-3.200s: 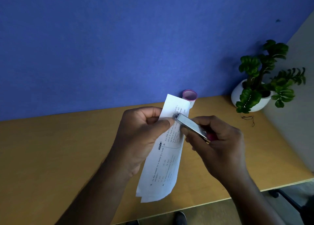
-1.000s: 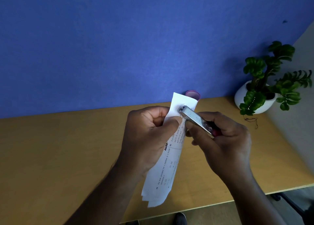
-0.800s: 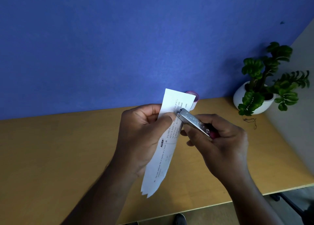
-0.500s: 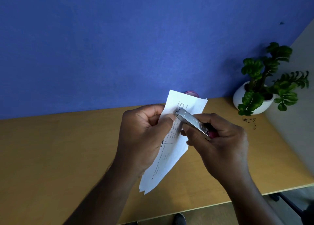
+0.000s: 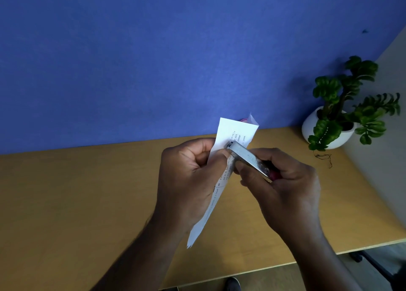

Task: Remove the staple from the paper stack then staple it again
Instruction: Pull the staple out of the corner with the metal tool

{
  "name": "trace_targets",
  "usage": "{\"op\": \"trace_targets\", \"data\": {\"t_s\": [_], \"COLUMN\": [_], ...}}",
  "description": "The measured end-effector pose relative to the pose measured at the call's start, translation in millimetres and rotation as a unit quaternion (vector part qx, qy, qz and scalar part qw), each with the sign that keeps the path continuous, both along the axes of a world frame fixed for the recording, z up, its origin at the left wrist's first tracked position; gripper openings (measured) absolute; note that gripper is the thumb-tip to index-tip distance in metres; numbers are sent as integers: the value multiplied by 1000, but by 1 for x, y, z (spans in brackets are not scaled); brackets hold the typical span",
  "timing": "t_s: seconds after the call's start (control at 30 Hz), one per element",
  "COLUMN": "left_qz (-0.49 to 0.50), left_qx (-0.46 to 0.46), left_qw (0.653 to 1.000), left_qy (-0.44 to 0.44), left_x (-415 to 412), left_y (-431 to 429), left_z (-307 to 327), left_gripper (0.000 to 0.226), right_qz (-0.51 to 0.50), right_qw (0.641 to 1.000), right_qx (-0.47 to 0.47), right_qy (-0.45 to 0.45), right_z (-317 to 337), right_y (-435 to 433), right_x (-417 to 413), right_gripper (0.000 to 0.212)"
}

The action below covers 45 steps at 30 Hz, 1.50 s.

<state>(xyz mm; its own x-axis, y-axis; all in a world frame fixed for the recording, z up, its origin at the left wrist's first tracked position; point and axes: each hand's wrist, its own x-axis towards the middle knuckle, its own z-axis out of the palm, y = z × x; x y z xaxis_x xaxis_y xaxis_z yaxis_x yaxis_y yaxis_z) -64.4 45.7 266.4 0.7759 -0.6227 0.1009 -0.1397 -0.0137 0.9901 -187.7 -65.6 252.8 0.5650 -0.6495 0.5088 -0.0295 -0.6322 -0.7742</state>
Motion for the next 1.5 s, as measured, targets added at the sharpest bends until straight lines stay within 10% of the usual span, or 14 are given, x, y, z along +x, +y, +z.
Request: {"op": "trace_targets", "data": {"t_s": [0.6,1.5], "left_qz": [0,35], "left_qx": [-58,-103], "left_qw": [994,993], "left_qy": [96,-48], "left_x": [5,-14], "left_y": [-3,-6], "left_z": [-2,-8], "left_gripper": [25,18], "right_qz": [17,-26], "right_qw": [998,999], "right_qx": [30,-2], "right_qy": [-53,-46], "right_z": [-9,-5], "right_y": [-1,14], "right_x": [0,1], "right_gripper": [16,18]}}
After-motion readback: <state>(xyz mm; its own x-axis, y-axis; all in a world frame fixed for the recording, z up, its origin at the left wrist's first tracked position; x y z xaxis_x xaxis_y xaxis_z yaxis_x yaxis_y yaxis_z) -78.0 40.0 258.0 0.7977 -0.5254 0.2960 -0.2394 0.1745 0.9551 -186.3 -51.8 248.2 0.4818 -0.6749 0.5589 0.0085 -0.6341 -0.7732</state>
